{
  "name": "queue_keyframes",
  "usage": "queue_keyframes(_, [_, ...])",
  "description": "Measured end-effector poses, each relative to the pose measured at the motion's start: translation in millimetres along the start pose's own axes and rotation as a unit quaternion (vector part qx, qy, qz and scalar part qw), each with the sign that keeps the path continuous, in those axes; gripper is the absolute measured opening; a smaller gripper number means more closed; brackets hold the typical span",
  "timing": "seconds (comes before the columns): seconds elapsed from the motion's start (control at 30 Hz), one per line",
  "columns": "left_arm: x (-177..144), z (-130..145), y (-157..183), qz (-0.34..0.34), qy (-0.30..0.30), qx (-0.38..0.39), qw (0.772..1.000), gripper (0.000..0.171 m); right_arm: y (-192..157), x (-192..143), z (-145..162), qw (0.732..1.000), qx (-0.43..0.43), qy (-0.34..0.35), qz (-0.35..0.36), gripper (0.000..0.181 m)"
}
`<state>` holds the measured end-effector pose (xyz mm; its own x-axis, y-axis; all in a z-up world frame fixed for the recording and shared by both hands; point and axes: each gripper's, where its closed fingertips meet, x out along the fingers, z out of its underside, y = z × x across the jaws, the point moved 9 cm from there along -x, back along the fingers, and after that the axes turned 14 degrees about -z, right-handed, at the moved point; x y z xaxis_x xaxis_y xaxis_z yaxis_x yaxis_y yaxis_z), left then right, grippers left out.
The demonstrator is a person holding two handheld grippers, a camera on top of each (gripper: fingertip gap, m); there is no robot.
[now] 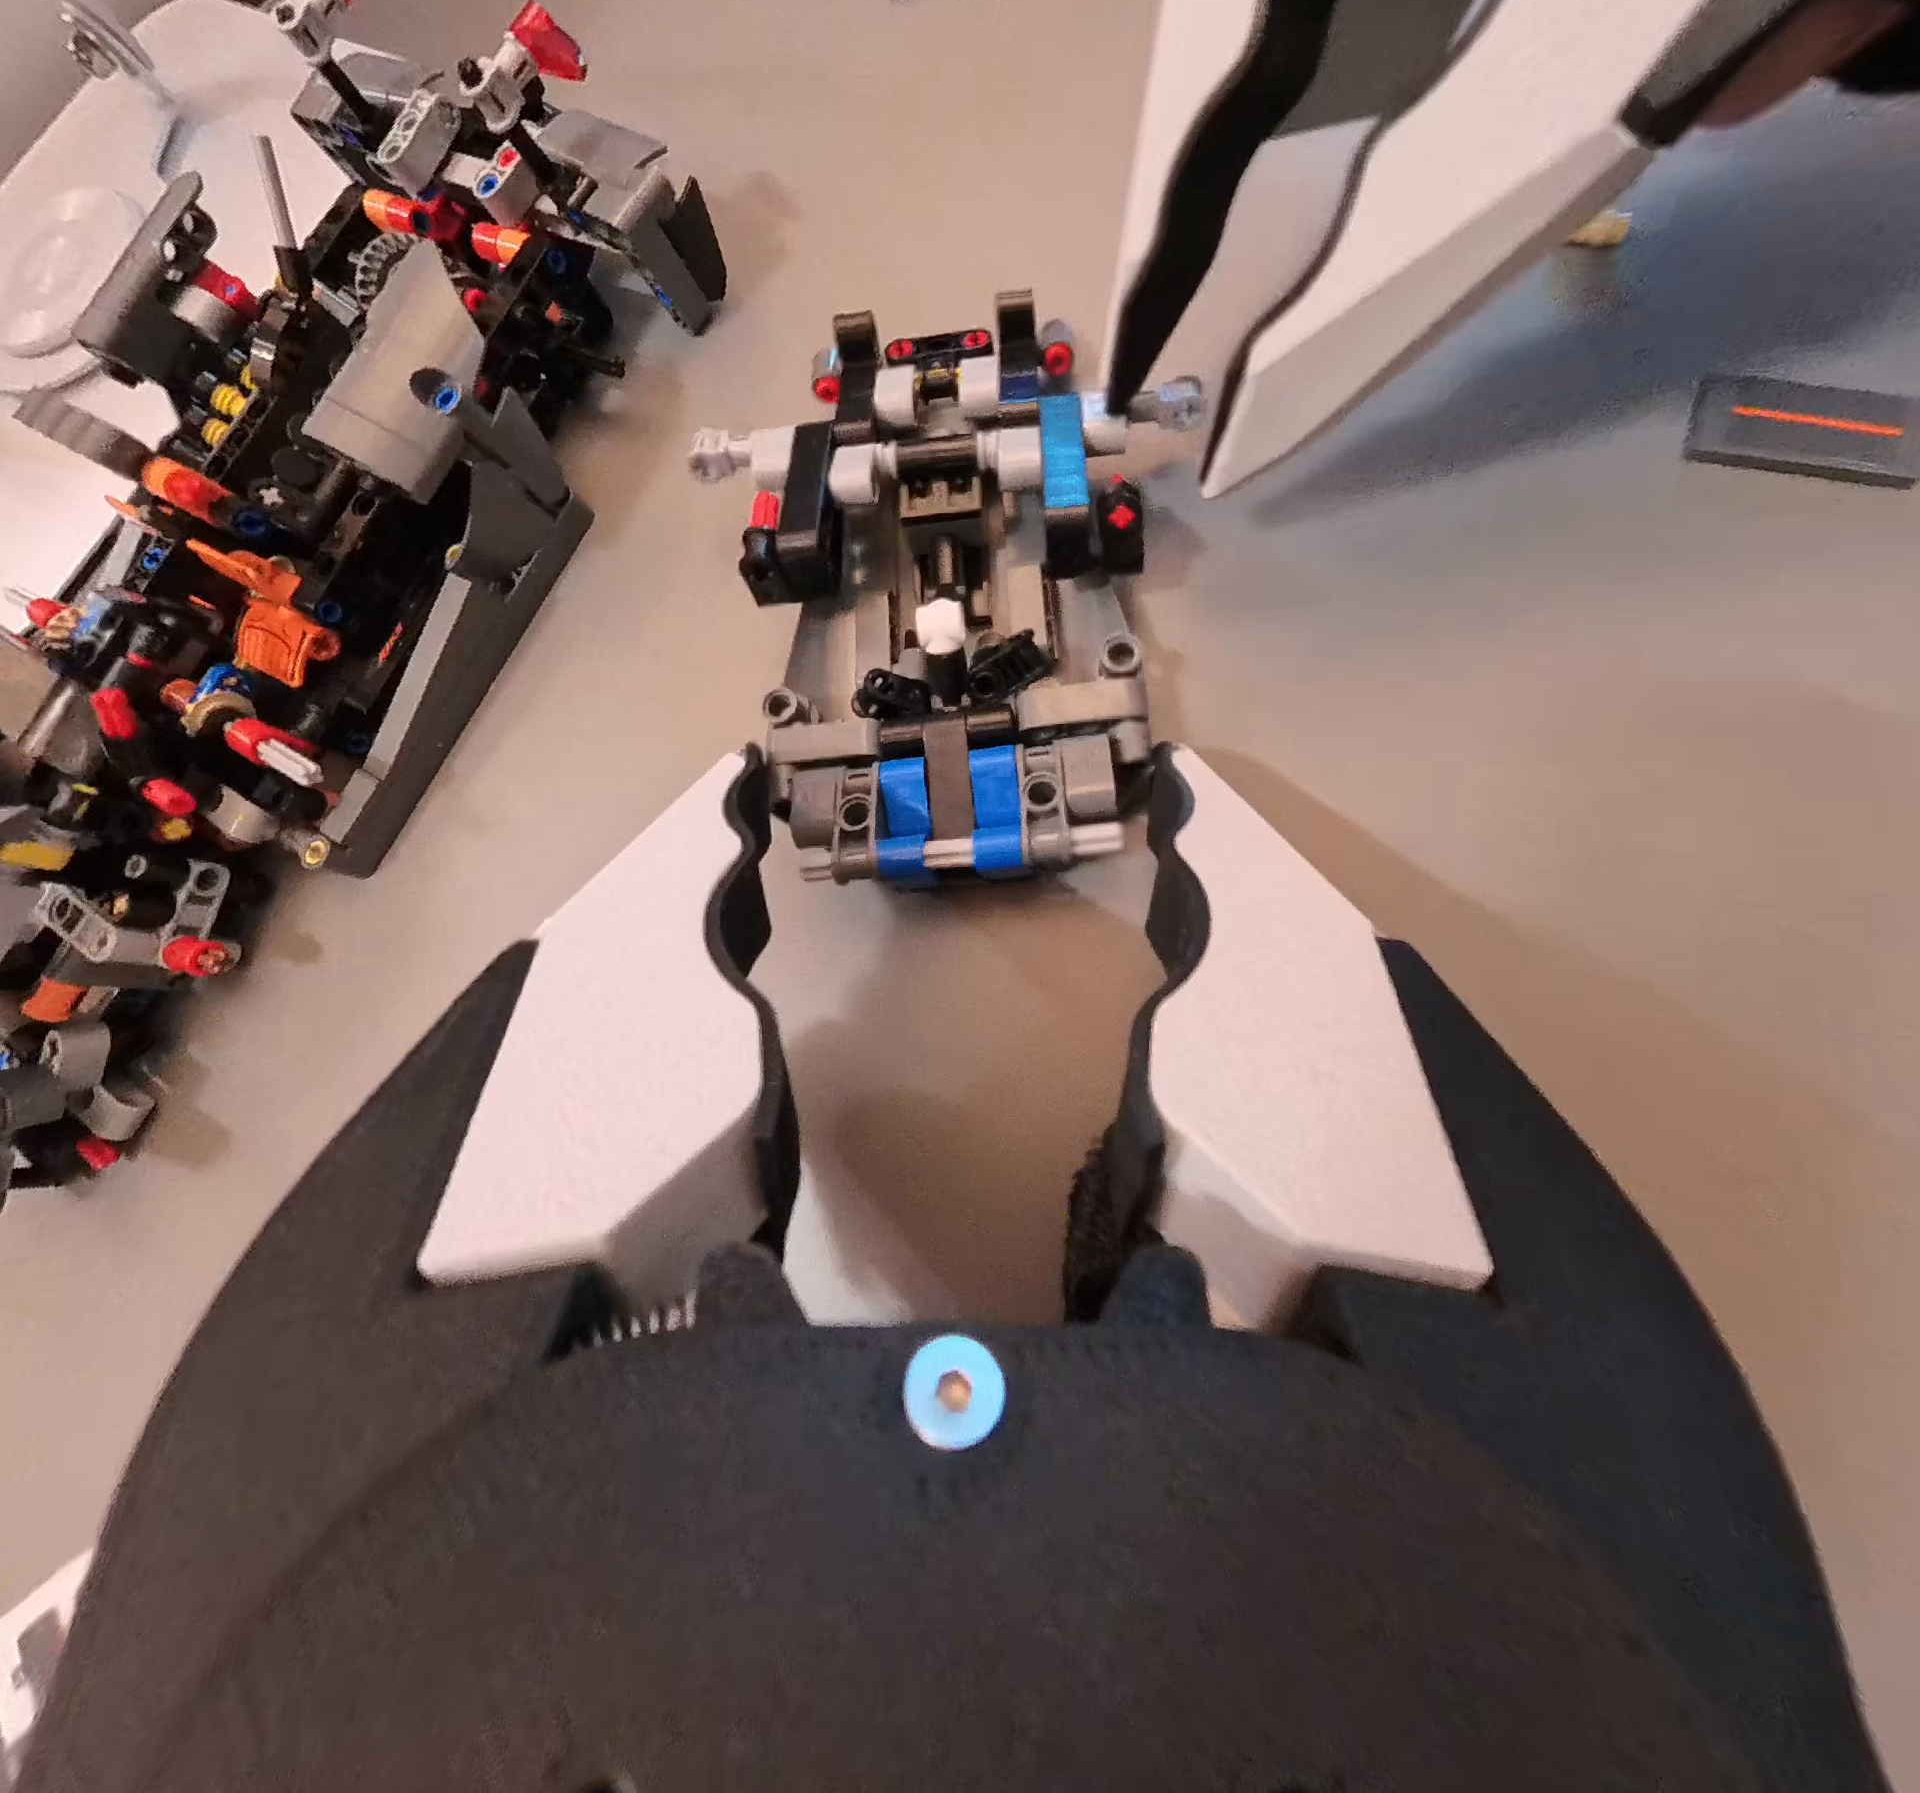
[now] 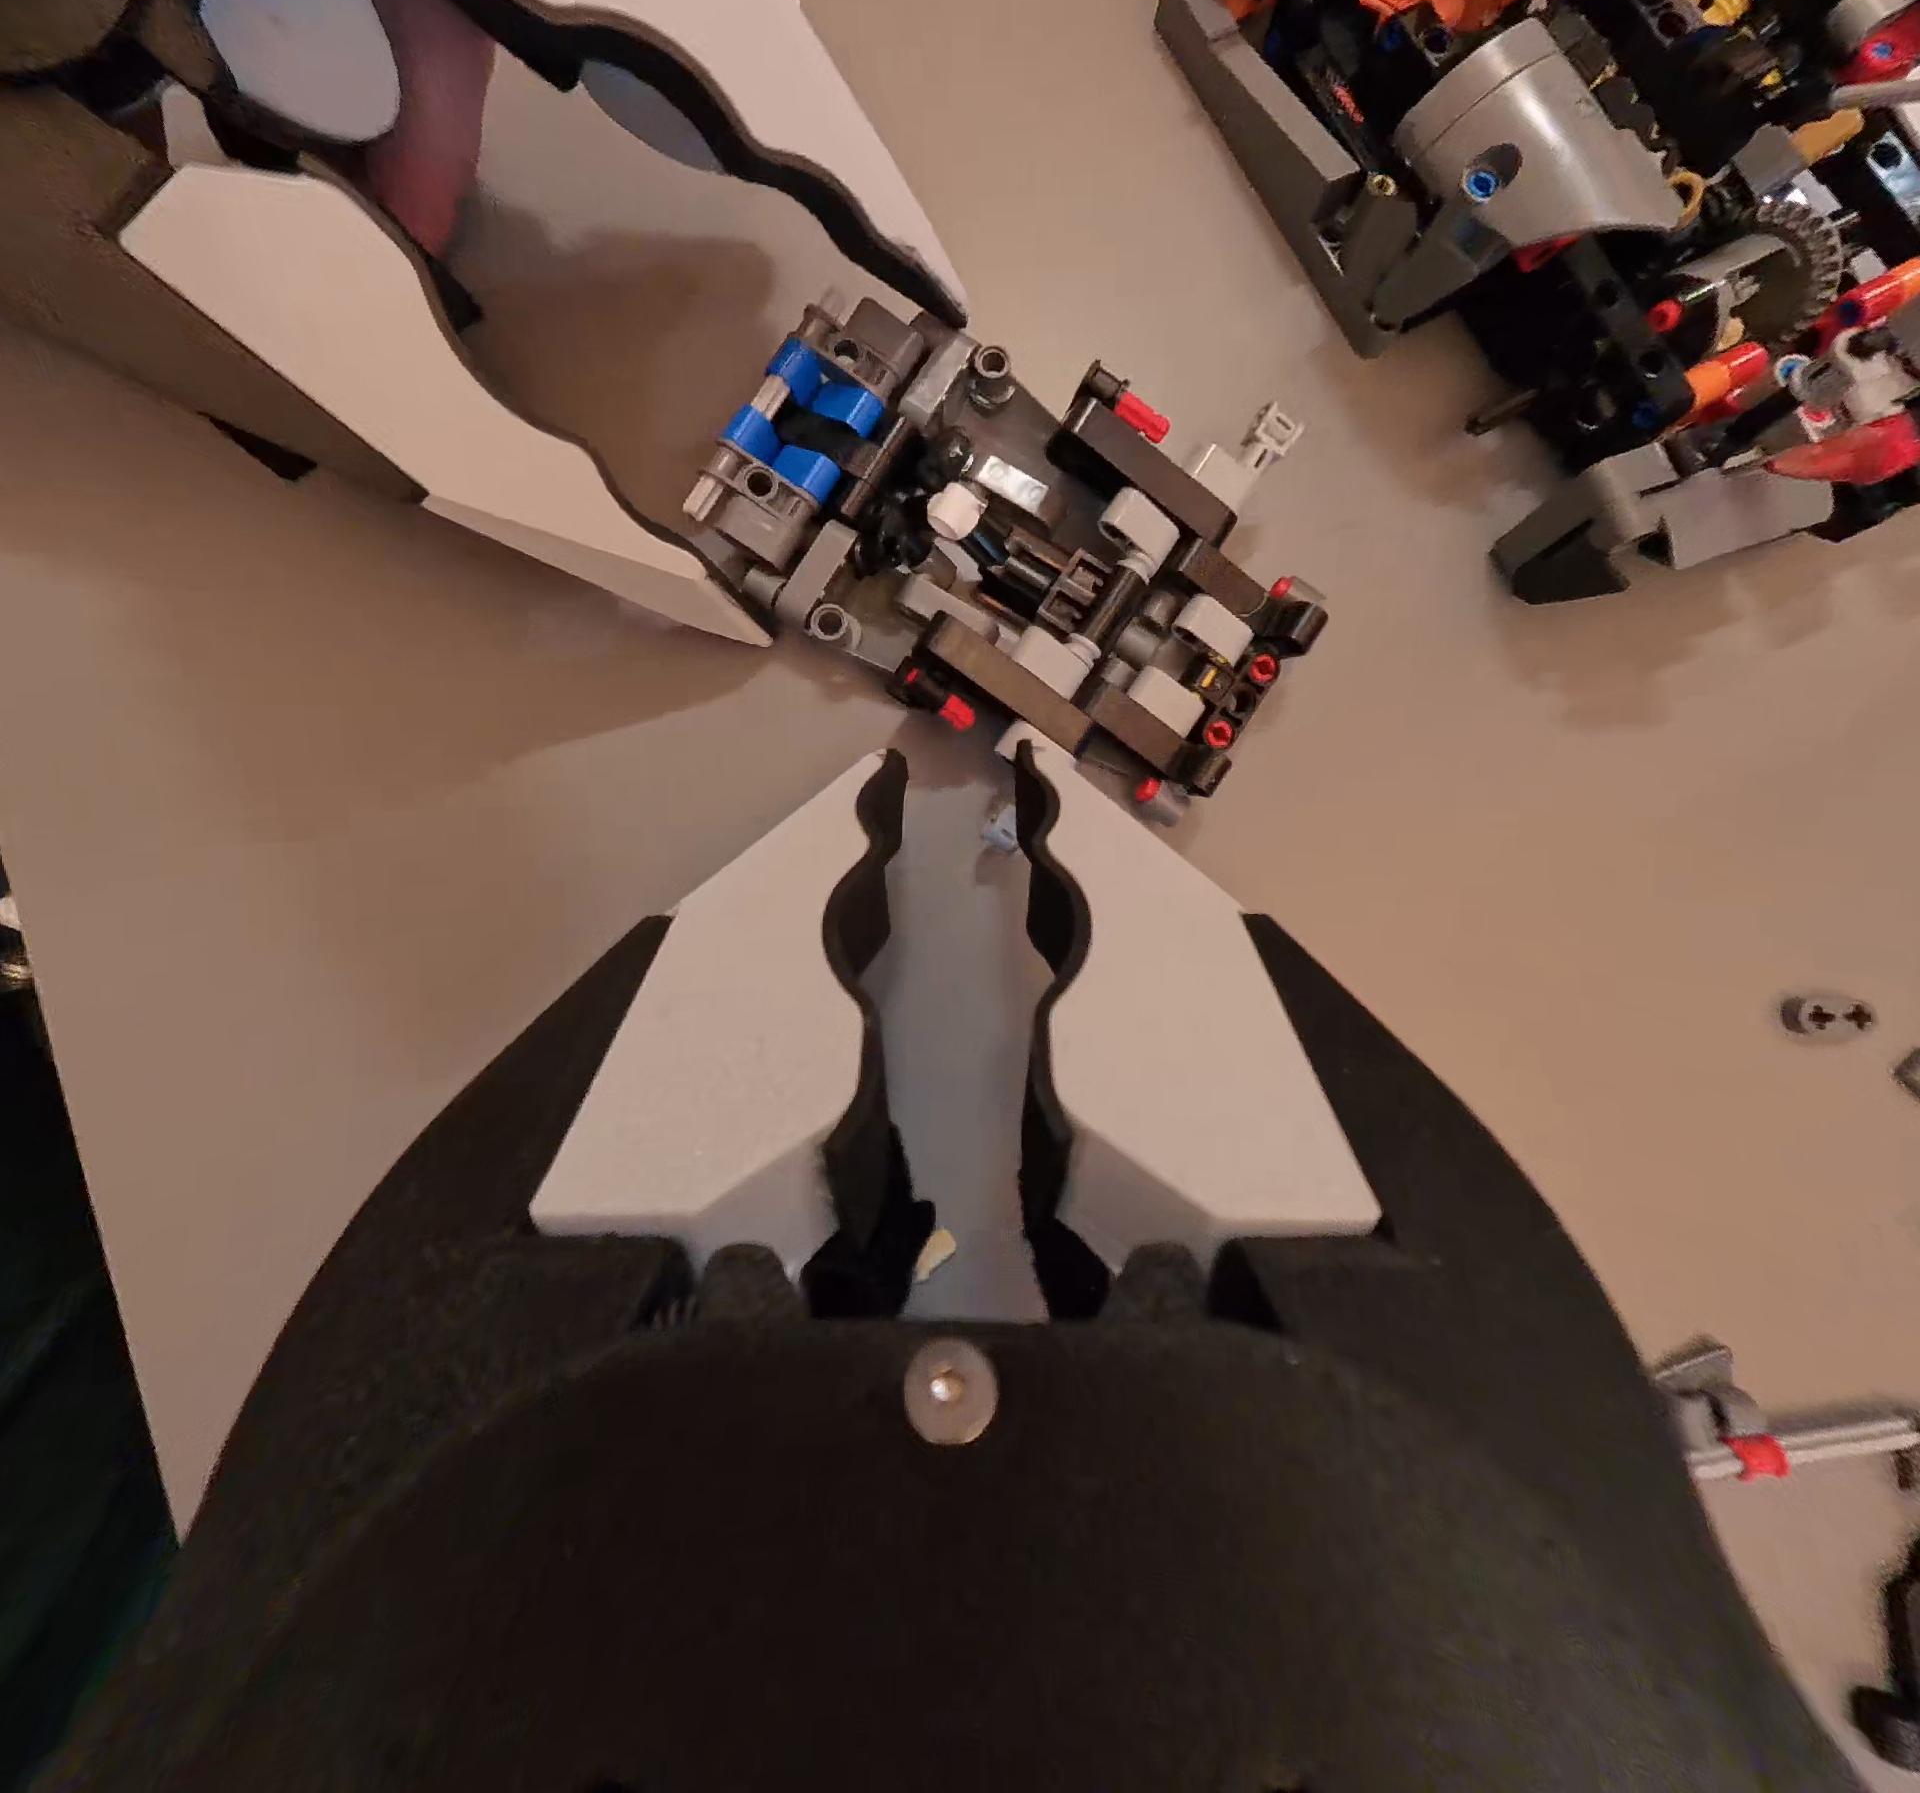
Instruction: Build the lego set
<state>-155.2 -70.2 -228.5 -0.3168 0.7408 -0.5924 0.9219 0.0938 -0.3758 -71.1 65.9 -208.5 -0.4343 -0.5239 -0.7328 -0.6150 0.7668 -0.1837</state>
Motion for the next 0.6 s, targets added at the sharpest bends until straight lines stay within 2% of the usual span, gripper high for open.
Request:
queue_keyframes(0.07, [0.0, -1.6, 2.3, -0.011, -0.009, -0.008, 1.0, 0.071, 0.6, -4.0, -0.7, 0.999, 0.013, 0.031, 0.001, 0.011])
queue_keyframes(0.13, [0.3, -2.7, 4.5, -0.018, -0.015, -0.018, 1.0, 0.071, 0.8, -11.1, -2.9, 0.998, 0.011, 0.064, 0.012, 0.013])
queue_keyframes(0.23, [0.1, -3.0, 6.3, -0.022, -0.013, -0.021, 0.999, 0.071, 4.5, -16.3, -2.6, 0.998, 0.016, 0.063, 0.024, 0.018])
queue_keyframes(0.6, [-0.1, -6.3, 12.8, -0.042, -0.025, -0.039, 0.998, 0.071, 2.9, -0.8, 5.4, 0.999, 0.029, 0.033, -0.018, 0.02])
